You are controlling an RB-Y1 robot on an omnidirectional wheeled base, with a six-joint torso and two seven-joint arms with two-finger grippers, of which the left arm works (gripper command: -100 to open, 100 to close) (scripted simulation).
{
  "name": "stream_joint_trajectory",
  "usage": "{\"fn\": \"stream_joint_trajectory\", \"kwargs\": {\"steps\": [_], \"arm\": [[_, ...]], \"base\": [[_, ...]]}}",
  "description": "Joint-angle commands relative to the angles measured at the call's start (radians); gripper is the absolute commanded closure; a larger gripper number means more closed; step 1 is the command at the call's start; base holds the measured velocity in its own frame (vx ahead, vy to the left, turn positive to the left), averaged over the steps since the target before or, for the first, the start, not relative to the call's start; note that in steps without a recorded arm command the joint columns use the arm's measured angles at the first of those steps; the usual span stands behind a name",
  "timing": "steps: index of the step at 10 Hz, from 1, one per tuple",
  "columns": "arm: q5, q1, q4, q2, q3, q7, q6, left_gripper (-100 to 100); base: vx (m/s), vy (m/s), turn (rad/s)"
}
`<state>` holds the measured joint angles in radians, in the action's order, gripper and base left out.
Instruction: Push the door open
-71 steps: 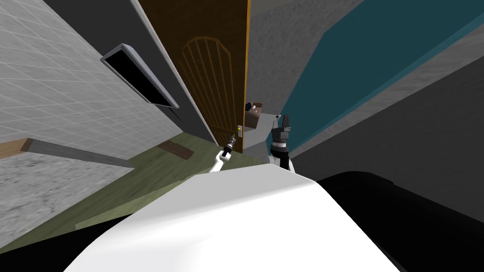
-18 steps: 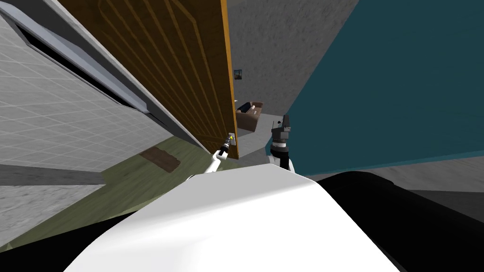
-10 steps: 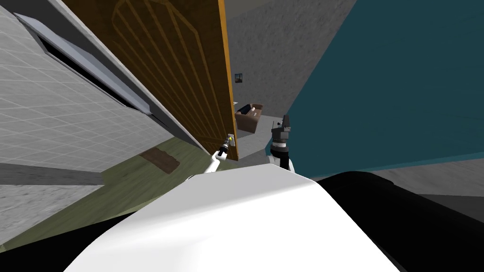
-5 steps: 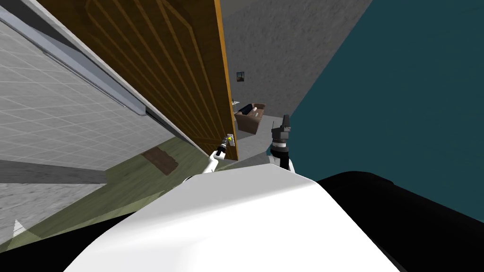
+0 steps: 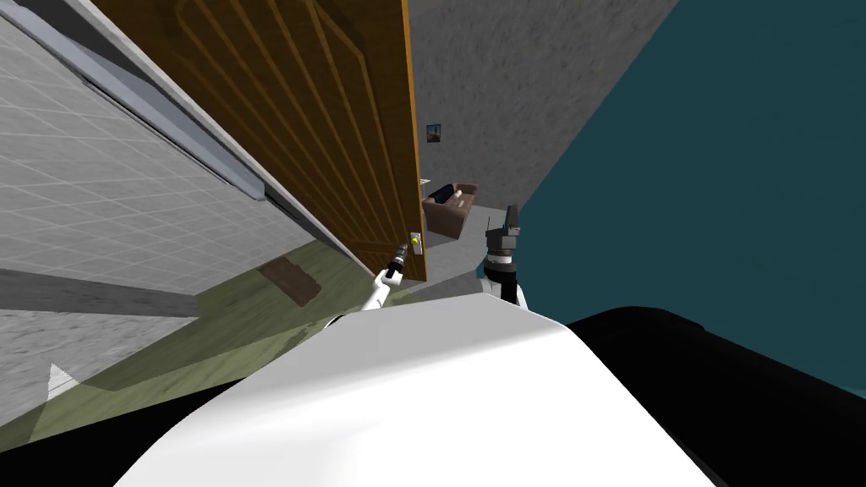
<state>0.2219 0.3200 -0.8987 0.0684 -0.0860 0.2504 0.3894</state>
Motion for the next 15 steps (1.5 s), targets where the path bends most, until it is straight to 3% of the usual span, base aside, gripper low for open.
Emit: {"fn": "stream_joint_trajectory", "kwargs": {"steps": [1,4,6,7,11,15], "arm": [[-0.001,0.000,0.000,-0.003,-0.005,0.006,0.000,-100],[-0.004,-0.002,-0.006,-0.018,-0.014,0.017,-0.002,-100],[-0.006,-0.004,-0.010,-0.037,-0.021,0.026,-0.004,-100],[-0.005,-0.001,-0.005,-0.031,-0.017,0.023,-0.002,-100],[-0.007,0.002,0.001,-0.016,-0.008,0.017,0.002,-100],[-0.009,0.004,0.006,-0.022,0.002,0.012,0.005,-100]], "base": [[-0.207,0.036,0.007],[-0.189,0.023,0.004],[-0.217,0.030,0.005],[-0.108,0.005,-0.003],[0.165,-0.060,-0.019],[0.194,-0.059,-0.023]]}}
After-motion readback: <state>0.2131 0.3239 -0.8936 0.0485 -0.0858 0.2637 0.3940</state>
